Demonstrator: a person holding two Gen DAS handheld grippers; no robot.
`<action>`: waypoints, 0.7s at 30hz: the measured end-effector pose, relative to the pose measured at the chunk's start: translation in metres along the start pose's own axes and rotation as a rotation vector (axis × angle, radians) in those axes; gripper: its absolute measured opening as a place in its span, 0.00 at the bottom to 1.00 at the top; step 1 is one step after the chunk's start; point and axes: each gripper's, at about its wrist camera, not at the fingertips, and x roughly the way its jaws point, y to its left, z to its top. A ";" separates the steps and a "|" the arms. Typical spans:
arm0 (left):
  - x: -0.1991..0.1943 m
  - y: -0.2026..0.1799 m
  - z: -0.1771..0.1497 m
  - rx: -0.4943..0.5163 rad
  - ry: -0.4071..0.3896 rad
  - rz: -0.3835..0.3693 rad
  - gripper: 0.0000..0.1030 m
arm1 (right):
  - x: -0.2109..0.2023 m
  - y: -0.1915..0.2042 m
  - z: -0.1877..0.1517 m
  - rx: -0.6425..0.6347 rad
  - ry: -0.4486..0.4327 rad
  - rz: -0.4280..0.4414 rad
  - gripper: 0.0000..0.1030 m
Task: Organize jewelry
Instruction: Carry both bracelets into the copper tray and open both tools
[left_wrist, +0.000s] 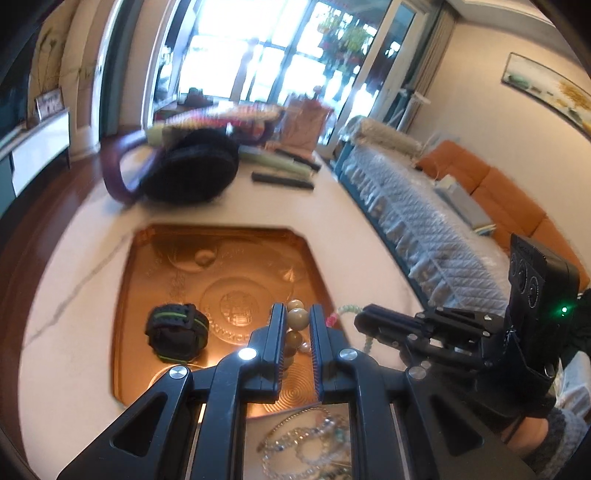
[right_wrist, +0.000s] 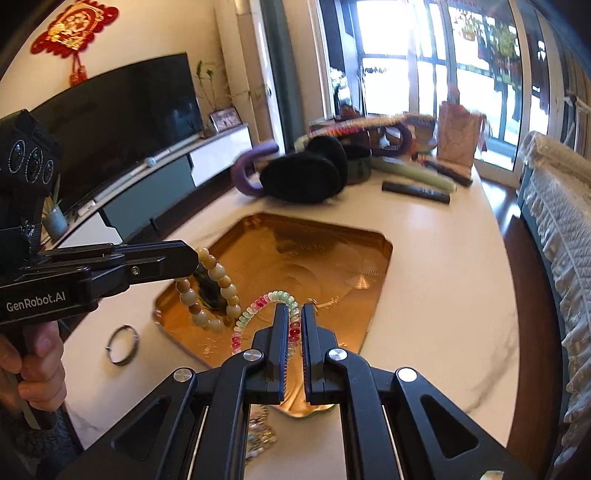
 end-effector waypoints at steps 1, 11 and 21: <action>0.013 0.004 -0.001 0.000 0.023 0.021 0.13 | 0.010 -0.003 -0.001 0.000 0.019 -0.003 0.06; 0.053 0.013 -0.020 0.028 0.129 0.104 0.13 | 0.043 0.000 -0.022 -0.022 0.127 0.043 0.06; 0.067 0.011 -0.032 0.050 0.161 0.210 0.13 | 0.051 -0.003 -0.028 -0.012 0.148 0.042 0.06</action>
